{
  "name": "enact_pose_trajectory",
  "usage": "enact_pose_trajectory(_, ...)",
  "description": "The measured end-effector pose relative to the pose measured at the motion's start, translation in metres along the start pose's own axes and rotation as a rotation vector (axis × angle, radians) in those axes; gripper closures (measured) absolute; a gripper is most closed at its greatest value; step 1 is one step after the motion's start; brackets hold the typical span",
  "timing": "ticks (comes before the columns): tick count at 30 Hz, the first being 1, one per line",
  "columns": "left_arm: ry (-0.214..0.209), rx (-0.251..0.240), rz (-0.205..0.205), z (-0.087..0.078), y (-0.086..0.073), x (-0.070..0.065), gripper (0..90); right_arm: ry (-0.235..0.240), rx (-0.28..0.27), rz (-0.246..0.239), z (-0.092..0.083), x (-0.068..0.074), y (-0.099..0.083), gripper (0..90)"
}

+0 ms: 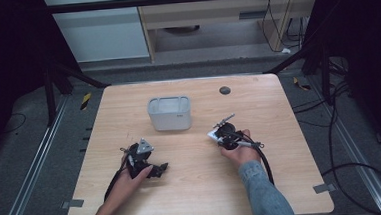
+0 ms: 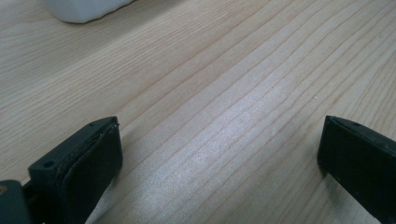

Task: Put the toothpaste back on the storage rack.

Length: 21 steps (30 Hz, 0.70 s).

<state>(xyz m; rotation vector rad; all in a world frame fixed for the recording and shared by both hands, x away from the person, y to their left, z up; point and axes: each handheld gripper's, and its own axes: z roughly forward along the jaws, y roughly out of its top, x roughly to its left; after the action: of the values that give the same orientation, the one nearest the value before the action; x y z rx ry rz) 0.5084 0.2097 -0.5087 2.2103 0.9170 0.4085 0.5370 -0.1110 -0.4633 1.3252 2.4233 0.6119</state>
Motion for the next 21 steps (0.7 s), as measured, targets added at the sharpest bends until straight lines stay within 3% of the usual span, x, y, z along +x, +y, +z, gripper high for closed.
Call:
enact_pose_trajectory(4,0.0,0.0,-0.001,0.0,0.0,0.0,0.0,-0.019,-0.011,0.048,-0.009,-0.01,-0.005,79.0)
enact_pose_trajectory(15,0.007,0.002,-0.002,0.0,0.0,-0.001,0.0,-0.022,-0.081,0.086,-0.043,-0.025,-0.009,79.4)
enact_pose_trajectory(21,0.007,0.002,-0.002,0.0,0.0,-0.001,0.0,-0.024,-0.161,0.124,-0.066,-0.033,-0.007,79.5)
